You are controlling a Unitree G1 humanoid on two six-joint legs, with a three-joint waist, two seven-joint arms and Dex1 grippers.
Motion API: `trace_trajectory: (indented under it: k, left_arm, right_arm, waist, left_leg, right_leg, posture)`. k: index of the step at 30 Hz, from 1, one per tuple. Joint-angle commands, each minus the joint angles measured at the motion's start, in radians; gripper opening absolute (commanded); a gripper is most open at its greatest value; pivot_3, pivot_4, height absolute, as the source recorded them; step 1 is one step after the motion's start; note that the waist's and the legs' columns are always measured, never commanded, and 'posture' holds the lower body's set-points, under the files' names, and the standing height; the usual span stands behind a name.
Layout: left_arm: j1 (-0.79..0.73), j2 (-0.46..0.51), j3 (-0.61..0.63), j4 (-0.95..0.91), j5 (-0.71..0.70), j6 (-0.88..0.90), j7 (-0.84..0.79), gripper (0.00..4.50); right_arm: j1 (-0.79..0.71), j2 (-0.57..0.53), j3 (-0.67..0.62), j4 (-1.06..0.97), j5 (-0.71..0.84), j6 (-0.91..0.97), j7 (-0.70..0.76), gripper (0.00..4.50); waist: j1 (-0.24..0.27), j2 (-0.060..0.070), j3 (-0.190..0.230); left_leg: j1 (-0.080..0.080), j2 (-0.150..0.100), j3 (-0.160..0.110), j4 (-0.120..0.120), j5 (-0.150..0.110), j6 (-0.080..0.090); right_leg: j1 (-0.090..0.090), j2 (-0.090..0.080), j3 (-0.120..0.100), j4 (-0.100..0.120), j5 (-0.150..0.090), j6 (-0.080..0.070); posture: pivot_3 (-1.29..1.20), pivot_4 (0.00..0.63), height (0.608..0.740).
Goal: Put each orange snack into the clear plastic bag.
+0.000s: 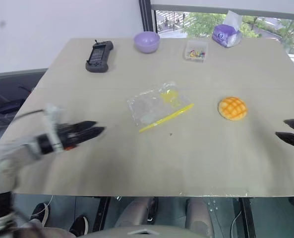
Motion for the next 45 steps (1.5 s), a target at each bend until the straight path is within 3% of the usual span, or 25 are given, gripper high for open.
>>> trace_trajectory:
  k: [1,5,9,18,21,25,35,43,45]
  left_arm:
    - [-0.076,-0.137,-0.017,0.0,0.002,0.128,0.226,3.25]
    - [-0.149,-0.278,0.018,0.077,0.012,0.199,0.376,3.25]
    - [-0.201,-0.311,0.125,0.132,-0.008,0.245,0.45,3.25]
    - [-0.232,-0.159,0.415,0.126,-0.209,0.499,0.392,3.25]
    - [-0.196,-0.072,0.414,0.16,-0.253,0.526,0.362,3.25]
    - [-0.211,-0.082,0.346,0.228,-0.192,0.522,0.374,3.25]
    - [-0.405,-0.355,0.107,0.545,0.021,0.254,0.415,3.25]
    - [-0.658,-0.511,0.241,1.106,0.105,-0.07,0.611,3.25]
    - [-0.716,-0.531,0.245,1.192,0.112,-0.138,0.61,2.74]
  right_arm:
    - [-0.034,0.005,-0.004,-0.11,0.048,0.041,-0.061,2.92]
    - [-0.052,0.015,0.006,-0.184,0.071,0.074,-0.118,2.92]
    - [-0.052,0.017,0.001,-0.212,0.076,0.087,-0.15,2.92]
    - [-0.028,0.025,-0.003,-0.236,0.076,0.086,-0.183,2.92]
    - [-0.028,0.026,0.001,-0.243,0.079,0.089,-0.192,2.92]
    - [-0.052,0.03,0.023,-0.242,0.078,0.082,-0.207,2.92]
    - [-0.113,0.028,0.059,-0.25,0.084,0.089,-0.246,2.92]
    - [-0.111,0.04,0.059,-0.275,0.093,0.099,-0.279,2.92]
    - [-0.114,0.042,0.059,-0.281,0.095,0.102,-0.287,2.92]
  waist:
    - [-0.004,-0.001,0.0]
    - [-0.004,0.0,0.0]
    - [0.002,-0.001,-0.001]
    - [-0.006,-0.001,-0.001]
    - [-0.002,-0.001,0.0]
    - [0.004,-0.001,0.0]
    - [0.042,-0.001,-0.003]
    - [0.064,-0.003,-0.017]
    - [0.064,-0.002,-0.02]
  left_leg:
    - [0.0,0.0,0.0,0.0,0.001,-0.003]
    - [0.0,0.0,0.001,0.0,0.002,-0.004]
    - [0.001,-0.002,0.001,0.001,0.002,-0.004]
    - [0.001,-0.001,0.001,0.0,0.002,-0.004]
    - [0.001,-0.001,0.0,0.0,0.002,-0.004]
    - [0.001,-0.001,0.0,0.0,0.002,-0.004]
    - [0.002,-0.004,0.0,0.0,0.003,-0.004]
    - [0.001,-0.005,-0.001,0.005,0.002,-0.004]
    - [0.001,-0.006,-0.001,0.007,0.002,-0.004]
  right_leg:
    - [0.0,0.0,0.0,0.0,0.0,0.0]
    - [0.0,0.001,0.001,0.0,0.0,0.0]
    - [0.001,0.0,0.0,0.0,0.0,0.0]
    - [0.0,0.002,0.001,0.0,0.0,0.0]
    - [0.0,0.001,0.001,0.0,0.0,0.0]
    - [0.0,0.0,0.0,-0.001,0.0,0.0]
    - [0.003,-0.002,-0.001,-0.001,0.0,0.0]
    - [0.006,-0.003,-0.006,-0.002,0.0,0.001]
    - [0.007,-0.003,-0.006,-0.002,0.001,0.002]
  posture:
    - [0.0,0.15,0.74]
    - [0.0,0.15,0.74]
    - [0.0,0.15,0.74]
    - [0.0,0.15,0.74]
    - [0.0,0.15,0.74]
    - [0.0,0.15,0.74]
    - [0.0,0.15,0.74]
    - [0.0,0.15,0.74]
    - [0.0,0.15,0.74]
